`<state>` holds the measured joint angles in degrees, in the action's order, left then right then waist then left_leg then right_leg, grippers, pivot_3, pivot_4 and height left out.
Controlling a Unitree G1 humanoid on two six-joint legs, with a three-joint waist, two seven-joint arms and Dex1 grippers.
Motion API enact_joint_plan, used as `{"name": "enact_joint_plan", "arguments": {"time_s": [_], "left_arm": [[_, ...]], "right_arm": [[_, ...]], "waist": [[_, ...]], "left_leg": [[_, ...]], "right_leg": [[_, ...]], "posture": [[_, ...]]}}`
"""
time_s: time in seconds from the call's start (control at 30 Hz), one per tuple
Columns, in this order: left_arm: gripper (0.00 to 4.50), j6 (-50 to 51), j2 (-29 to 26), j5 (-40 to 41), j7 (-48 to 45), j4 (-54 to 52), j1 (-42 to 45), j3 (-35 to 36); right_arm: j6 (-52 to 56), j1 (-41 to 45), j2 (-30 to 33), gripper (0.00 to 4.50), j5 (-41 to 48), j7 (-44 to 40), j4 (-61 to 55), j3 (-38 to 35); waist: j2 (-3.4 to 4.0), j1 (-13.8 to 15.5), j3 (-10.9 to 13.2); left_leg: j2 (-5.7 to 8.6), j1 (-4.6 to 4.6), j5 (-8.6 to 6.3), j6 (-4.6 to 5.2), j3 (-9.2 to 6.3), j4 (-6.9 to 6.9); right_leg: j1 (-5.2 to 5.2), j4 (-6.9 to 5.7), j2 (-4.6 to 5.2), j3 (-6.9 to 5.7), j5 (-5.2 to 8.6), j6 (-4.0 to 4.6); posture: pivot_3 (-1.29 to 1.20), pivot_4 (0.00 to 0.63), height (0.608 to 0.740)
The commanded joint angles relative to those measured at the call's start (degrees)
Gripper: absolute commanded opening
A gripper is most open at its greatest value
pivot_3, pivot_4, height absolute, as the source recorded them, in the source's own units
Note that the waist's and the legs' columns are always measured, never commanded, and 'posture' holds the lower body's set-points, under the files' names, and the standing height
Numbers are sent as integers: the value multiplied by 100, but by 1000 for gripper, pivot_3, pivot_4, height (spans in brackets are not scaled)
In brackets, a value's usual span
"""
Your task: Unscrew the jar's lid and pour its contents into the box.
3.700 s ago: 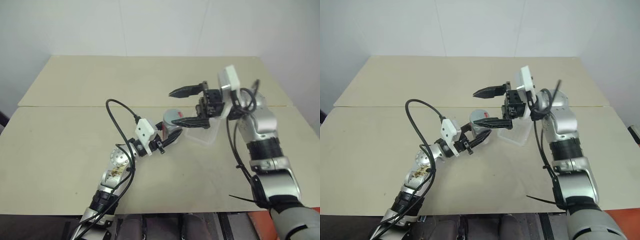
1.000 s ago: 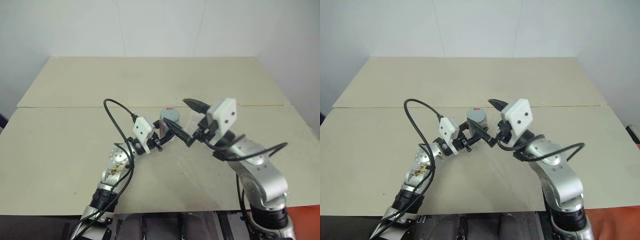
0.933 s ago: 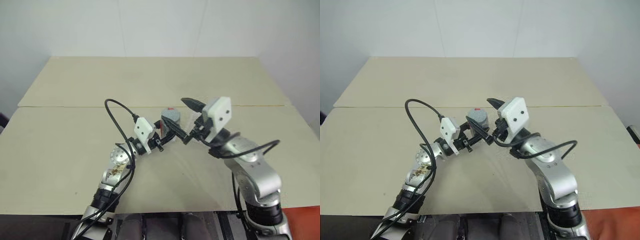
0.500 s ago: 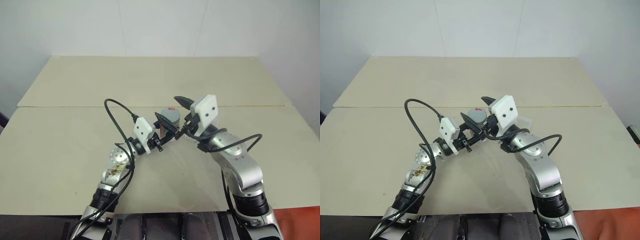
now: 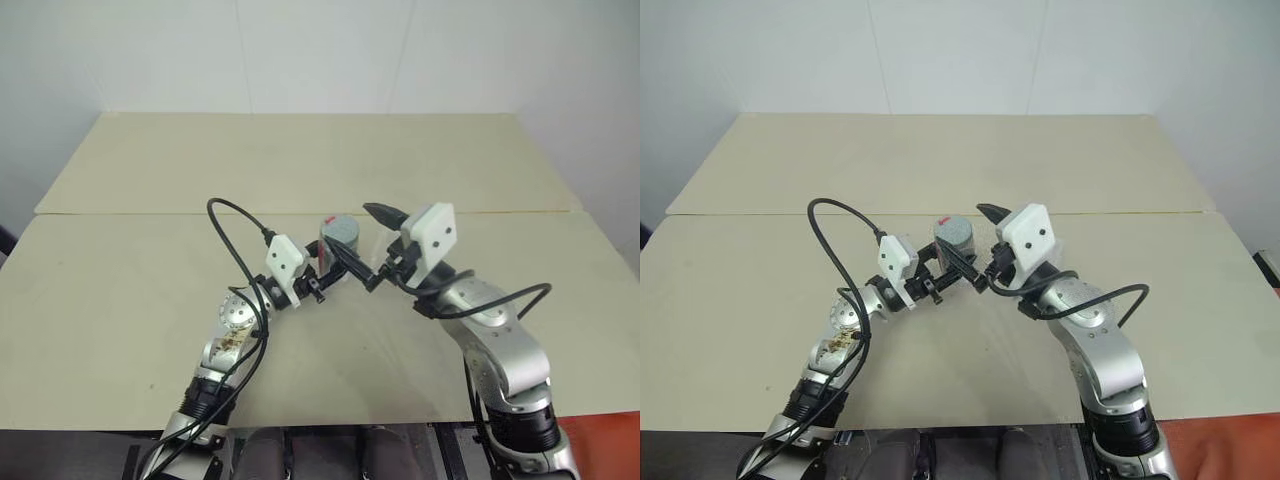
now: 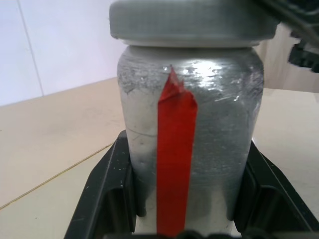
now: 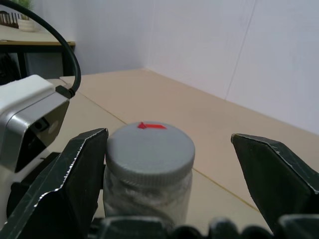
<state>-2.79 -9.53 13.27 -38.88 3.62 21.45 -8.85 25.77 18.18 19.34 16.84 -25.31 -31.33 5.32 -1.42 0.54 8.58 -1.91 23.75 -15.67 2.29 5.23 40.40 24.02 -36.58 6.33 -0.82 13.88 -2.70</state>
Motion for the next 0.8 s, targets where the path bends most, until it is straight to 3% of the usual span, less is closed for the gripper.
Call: {"name": "enact_joint_plan", "arguments": {"time_s": [0.03,0.57,0.8], "left_arm": [[1986,-193,8,22,-30,-125,74,51],[1986,-182,-1,23,-60,-117,76,43],[1986,-199,32,4,-40,-128,92,7]], "right_arm": [[22,-84,143,4479,70,59,-250,-395],[201,31,303,4479,579,-125,-785,-487],[110,424,100,4479,289,-35,-400,68]], "waist": [[0,1,0],[0,-1,0],[0,-6,0]], "left_leg": [[0,0,0,0,0,0],[0,0,-1,3,-1,0],[0,-1,-2,3,-1,0]], "right_leg": [[0,0,0,0,0,0],[1,0,0,1,0,0],[1,-2,0,0,0,0]], "posture": [[0,150,740],[0,150,740],[0,150,740]]}}
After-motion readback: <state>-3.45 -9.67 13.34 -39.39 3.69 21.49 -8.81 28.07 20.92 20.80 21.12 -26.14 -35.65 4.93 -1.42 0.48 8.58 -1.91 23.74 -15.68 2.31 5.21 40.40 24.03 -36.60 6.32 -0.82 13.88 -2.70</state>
